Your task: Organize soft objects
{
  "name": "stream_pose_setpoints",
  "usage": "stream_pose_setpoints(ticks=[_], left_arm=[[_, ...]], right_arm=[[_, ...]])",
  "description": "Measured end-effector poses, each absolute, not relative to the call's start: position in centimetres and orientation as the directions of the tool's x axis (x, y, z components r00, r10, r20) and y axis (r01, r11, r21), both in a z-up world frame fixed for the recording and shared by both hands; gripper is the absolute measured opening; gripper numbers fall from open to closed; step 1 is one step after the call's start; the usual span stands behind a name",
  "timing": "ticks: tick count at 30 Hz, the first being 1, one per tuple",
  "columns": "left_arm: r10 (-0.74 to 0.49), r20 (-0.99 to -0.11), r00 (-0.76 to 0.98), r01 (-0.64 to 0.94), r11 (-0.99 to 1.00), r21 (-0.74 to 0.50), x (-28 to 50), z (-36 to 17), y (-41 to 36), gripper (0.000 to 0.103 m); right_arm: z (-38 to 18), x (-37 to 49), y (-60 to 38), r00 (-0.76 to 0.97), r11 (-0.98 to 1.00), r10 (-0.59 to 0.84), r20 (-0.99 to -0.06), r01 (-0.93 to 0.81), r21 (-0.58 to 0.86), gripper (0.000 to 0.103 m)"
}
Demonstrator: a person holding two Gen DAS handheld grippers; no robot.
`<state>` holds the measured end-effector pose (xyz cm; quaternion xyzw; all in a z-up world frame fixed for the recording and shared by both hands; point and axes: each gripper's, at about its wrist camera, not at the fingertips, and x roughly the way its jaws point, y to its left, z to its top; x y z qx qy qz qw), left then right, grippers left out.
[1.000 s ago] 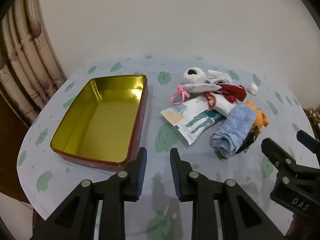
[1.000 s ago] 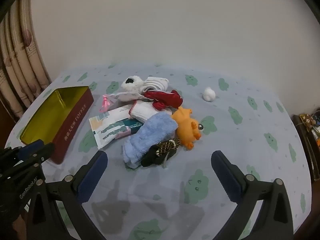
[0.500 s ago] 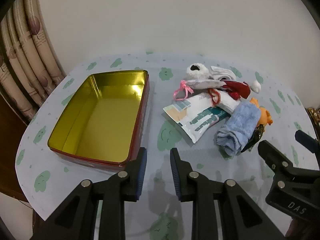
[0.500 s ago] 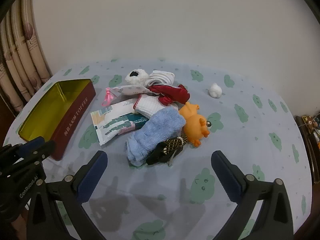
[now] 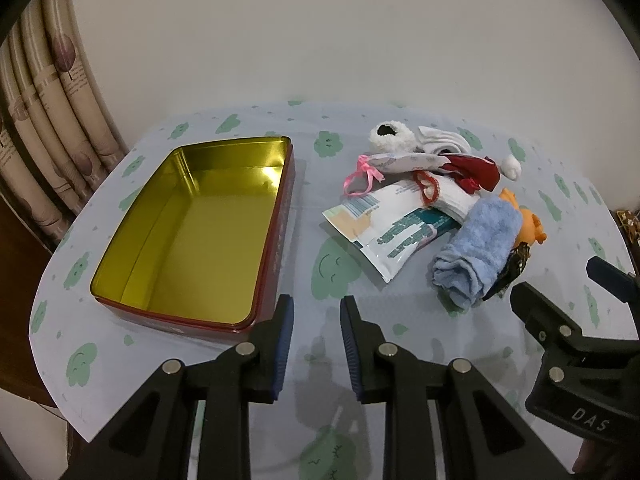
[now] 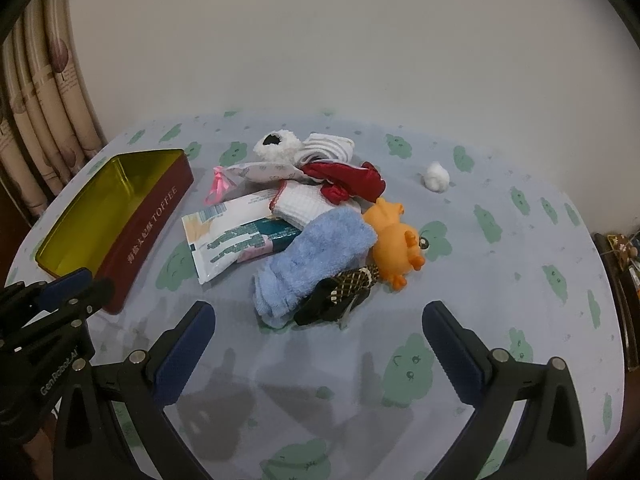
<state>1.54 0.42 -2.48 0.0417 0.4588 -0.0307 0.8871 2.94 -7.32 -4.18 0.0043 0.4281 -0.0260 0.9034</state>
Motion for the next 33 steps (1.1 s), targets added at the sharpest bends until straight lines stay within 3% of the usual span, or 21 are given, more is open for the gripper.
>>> stream_pose_setpoints(ticks=[33], left_arm=[[-0.015, -0.821, 0.571, 0.088, 0.995, 0.043, 1.41, -2.43, 0.39, 0.024]], right_arm=[[-4.75, 2.84, -7.42, 0.613, 0.998, -0.025, -0.790, 0.054, 0.010, 0.103]])
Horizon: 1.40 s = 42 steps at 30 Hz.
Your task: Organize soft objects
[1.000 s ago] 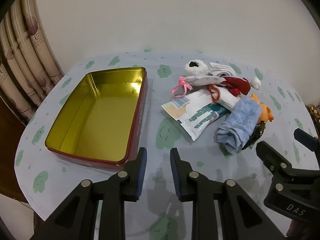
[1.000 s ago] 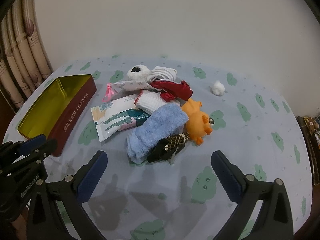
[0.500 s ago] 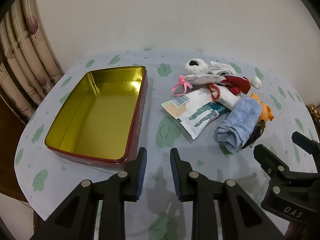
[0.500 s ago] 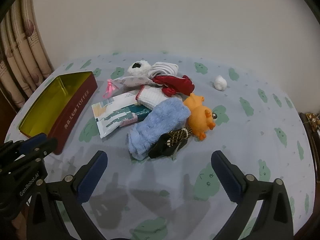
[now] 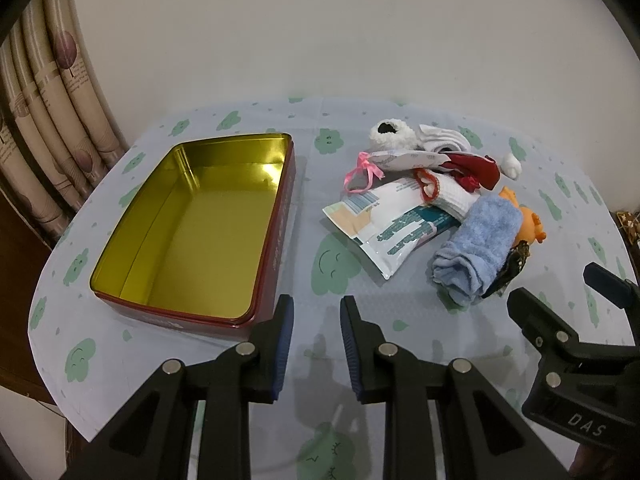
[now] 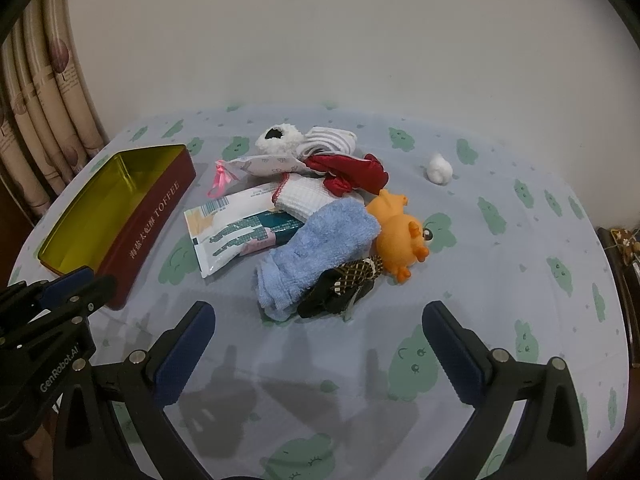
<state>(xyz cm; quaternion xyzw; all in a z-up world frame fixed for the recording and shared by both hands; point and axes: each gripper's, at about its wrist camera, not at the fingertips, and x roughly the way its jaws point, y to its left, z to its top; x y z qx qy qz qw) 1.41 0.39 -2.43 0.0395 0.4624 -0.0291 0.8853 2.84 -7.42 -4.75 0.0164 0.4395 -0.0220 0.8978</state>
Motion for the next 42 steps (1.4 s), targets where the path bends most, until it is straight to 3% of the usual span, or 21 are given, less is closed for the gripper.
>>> stream_pose_setpoints(ticks=[31, 42], left_arm=[[-0.024, -0.822, 0.568, 0.101, 0.994, 0.040, 1.1, -2.3, 0.2, 0.024], [-0.022, -0.839, 0.544, 0.119, 0.992, 0.051, 1.7, -3.5, 0.3, 0.024]], right_arm=[[-4.5, 2.8, -7.7, 0.614, 0.999, -0.021, -0.789, 0.052, 0.014, 0.103], [-3.3, 3.0, -12.1, 0.665, 0.998, -0.046, -0.746, 0.064, -0.005, 0.103]])
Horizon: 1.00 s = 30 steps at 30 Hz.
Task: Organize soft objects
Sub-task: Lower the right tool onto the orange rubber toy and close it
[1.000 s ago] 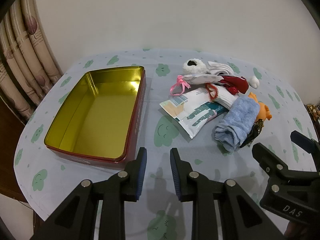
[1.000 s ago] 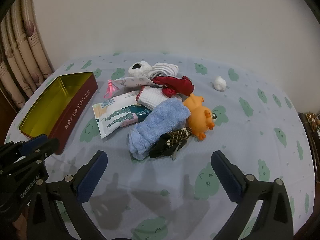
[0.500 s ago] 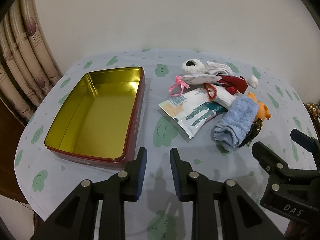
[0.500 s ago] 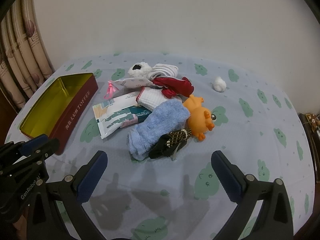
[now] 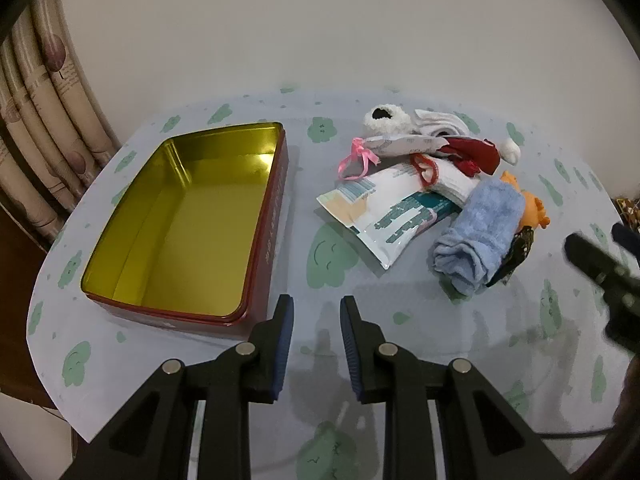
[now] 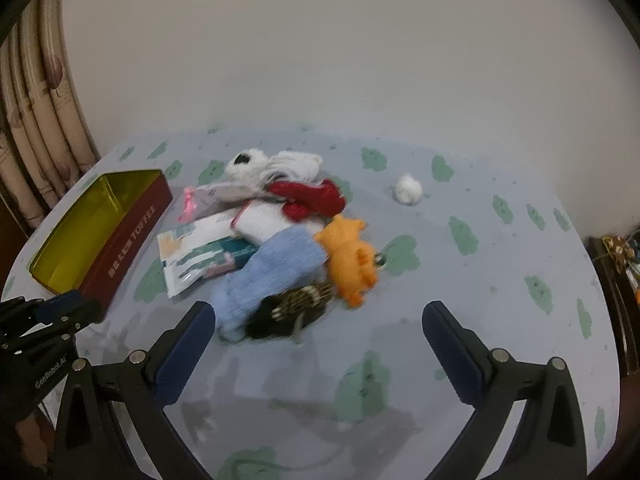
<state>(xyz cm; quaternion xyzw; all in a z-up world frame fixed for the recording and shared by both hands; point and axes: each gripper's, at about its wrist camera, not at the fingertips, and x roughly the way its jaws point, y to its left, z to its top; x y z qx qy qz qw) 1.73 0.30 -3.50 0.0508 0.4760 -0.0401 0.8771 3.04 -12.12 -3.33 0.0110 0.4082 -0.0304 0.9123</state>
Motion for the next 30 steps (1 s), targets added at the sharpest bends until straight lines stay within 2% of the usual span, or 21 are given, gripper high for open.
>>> stream_pose_setpoints(ticks=[4, 12, 14, 18, 30], left_arm=[[-0.030, -0.845, 0.534, 0.132, 0.990, 0.048, 2.2, -4.0, -0.1, 0.024], [-0.042, -0.854, 0.519, 0.174, 0.983, 0.057, 2.7, -4.8, -1.4, 0.024], [-0.045, -0.857, 0.514, 0.185, 0.981, 0.059, 2.8, -5.0, -1.7, 0.024], [-0.052, -0.858, 0.511, 0.203, 0.977, 0.061, 3.0, -5.2, -2.2, 0.024], [-0.111, -0.856, 0.506, 0.298, 0.953, 0.053, 3.9, -5.7, -4.4, 0.024]], right_arm=[[-3.7, 3.6, -14.5, 0.669, 0.997, -0.071, -0.740, 0.079, -0.024, 0.103], [-6.7, 6.5, -18.0, 0.609, 0.996, -0.055, -0.792, 0.091, 0.000, 0.101], [-7.1, 7.5, -18.3, 0.604, 0.996, -0.057, -0.795, 0.088, -0.004, 0.098], [-7.7, 9.1, -18.3, 0.589, 0.997, -0.055, -0.806, 0.071, -0.016, 0.079], [-10.4, 12.5, -18.0, 0.542, 1.000, -0.002, -0.840, 0.020, 0.010, 0.078]])
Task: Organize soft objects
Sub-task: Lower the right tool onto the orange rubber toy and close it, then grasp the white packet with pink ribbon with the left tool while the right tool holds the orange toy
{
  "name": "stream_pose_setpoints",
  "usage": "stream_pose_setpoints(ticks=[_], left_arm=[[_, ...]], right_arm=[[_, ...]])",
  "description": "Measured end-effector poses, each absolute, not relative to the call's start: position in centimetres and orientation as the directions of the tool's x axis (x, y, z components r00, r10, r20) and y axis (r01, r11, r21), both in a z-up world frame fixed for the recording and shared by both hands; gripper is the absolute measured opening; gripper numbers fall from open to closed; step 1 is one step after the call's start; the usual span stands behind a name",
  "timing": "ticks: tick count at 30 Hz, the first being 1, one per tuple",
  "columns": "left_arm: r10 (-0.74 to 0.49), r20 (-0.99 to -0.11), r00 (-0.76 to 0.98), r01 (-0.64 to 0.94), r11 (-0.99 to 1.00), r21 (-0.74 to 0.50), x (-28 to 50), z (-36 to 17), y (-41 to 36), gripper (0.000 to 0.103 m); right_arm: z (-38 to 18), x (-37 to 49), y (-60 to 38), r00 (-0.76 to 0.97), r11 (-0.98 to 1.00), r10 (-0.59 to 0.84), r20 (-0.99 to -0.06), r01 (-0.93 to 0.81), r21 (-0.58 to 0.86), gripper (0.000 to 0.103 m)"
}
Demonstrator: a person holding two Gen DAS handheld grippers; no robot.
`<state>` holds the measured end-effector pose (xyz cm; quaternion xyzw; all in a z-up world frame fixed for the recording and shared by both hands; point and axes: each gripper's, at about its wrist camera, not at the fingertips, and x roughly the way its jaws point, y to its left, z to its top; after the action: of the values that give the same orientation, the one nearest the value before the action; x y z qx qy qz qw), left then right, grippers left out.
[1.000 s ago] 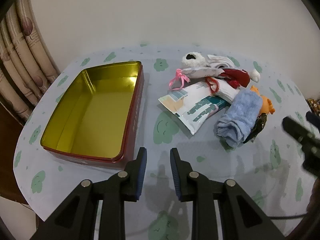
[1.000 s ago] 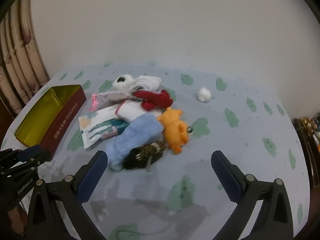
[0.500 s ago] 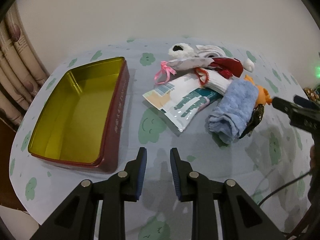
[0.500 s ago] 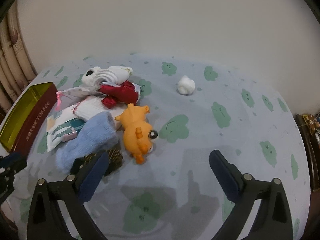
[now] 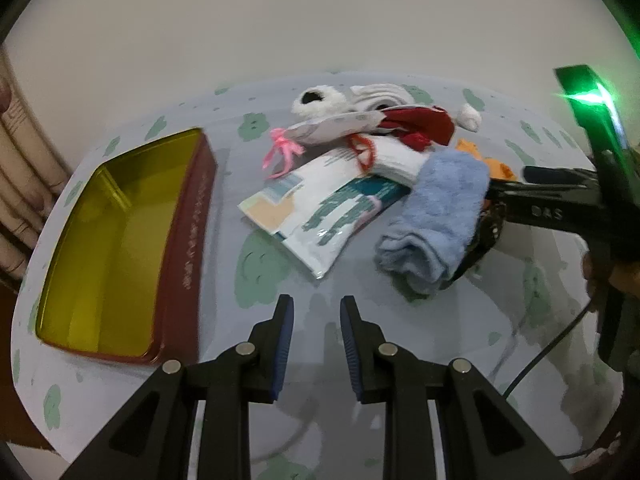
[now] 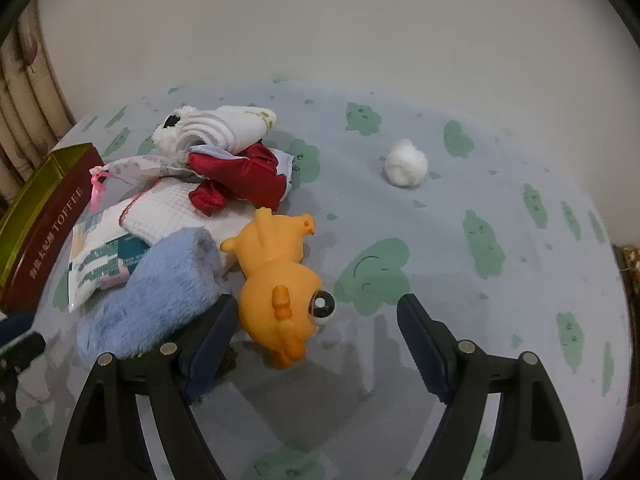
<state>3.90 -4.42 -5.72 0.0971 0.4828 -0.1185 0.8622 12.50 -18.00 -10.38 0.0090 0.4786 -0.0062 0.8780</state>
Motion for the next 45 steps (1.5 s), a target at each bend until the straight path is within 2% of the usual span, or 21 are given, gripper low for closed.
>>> stream_pose_setpoints(ticks=[5, 8, 9, 22, 27, 32, 37, 41, 45], left_arm=[[-0.159, -0.852, 0.499, 0.350, 0.936, 0.030, 4.3, -5.7, -5.6, 0.024], [-0.184, -0.853, 0.489, 0.368, 0.930, 0.010, 4.5, -5.8, -6.0, 0.024], [-0.191, -0.853, 0.487, 0.373, 0.928, 0.005, 4.6, -5.9, -6.1, 0.024], [-0.191, -0.858, 0.478, 0.369, 0.930, -0.001, 6.3, -6.0, -4.3, 0.024], [-0.210, -0.858, 0.470, 0.369, 0.929, -0.025, 6.9, -5.5, -3.7, 0.024], [-0.217, -0.859, 0.464, 0.367, 0.930, -0.037, 8.5, -4.6, -4.0, 0.024], [-0.210, -0.838, 0.504, 0.408, 0.913, 0.016, 10.3, -3.1, -5.2, 0.024], [-0.242, -0.842, 0.483, 0.466, 0.885, 0.013, 12.5, -2.4, -6.1, 0.024], [-0.214, -0.857, 0.469, 0.491, 0.869, 0.051, 14.5, -2.6, -7.0, 0.025]], right_arm=[[-11.3, 13.6, -18.3, 0.542, 0.999, 0.008, -0.840, 0.029, 0.028, 0.076], [-12.0, 14.2, -18.1, 0.537, 0.998, 0.051, -0.842, 0.007, 0.065, 0.056], [-12.2, 14.3, -18.1, 0.538, 0.997, 0.069, -0.840, 0.001, 0.083, 0.046], [-11.7, 11.8, -21.2, 0.582, 0.983, 0.105, -0.807, 0.061, 0.172, 0.046], [-11.6, 10.6, -23.2, 0.594, 0.985, 0.034, -0.804, 0.114, 0.126, 0.046], [-12.5, 10.0, -24.8, 0.591, 0.979, 0.026, -0.806, 0.147, 0.139, 0.046], [-12.7, 10.6, -23.8, 0.587, 0.984, 0.017, -0.809, 0.133, 0.117, 0.045], [-12.8, 10.3, -22.5, 0.594, 0.994, -0.050, -0.803, 0.110, 0.019, 0.045], [-12.7, 10.2, -23.0, 0.597, 0.992, -0.028, -0.802, 0.114, 0.050, 0.045]])
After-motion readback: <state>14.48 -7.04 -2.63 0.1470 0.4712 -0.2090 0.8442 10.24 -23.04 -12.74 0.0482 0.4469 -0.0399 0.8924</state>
